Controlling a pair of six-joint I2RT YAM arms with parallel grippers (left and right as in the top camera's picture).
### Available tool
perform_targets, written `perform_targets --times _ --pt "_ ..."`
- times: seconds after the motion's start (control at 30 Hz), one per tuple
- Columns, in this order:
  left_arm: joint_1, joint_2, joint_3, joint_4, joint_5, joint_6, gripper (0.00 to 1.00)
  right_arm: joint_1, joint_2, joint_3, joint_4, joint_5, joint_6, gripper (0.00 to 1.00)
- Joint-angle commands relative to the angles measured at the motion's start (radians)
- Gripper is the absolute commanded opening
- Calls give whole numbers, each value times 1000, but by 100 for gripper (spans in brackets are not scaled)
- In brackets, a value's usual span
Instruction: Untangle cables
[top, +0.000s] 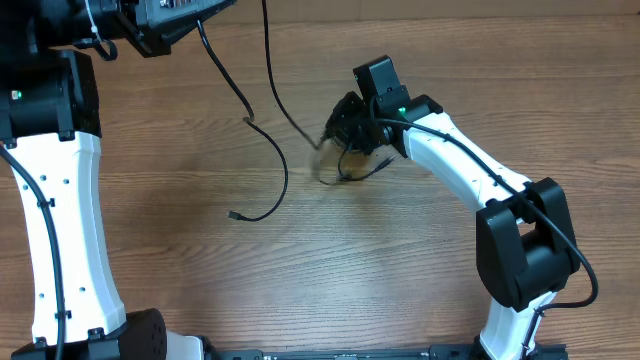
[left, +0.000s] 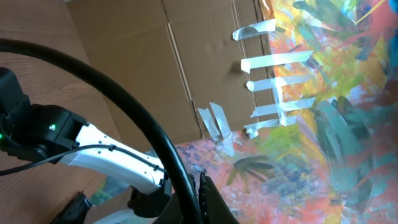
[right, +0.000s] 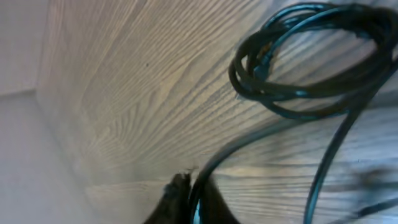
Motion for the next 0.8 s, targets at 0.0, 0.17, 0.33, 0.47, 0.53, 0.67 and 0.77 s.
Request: perform_targets --times 0.0,0.17,0.33,0.47,0.53,0.67,0.77 --pt "-8 -29 8 4 18 27 4 1 -11 22 7 13 -36 4" --pt "-8 -29 8 4 18 27 4 -69 -144 42 -26 98 -119 4" --pt "-8 -29 8 4 18 34 4 -198 -255 42 -206 317 -196 4" --pt "-8 -28 8 3 18 72 4 -246 -261 40 -283 210 -293 4" --pt "-8 -28 8 3 18 72 4 -237 -261 40 -280 196 -319 4" --pt "-8 -28 8 3 18 77 4 -203 -260 40 -261 196 -319 4" --pt "-6 -27 8 3 18 96 4 -178 -259 40 -251 200 -319 35"
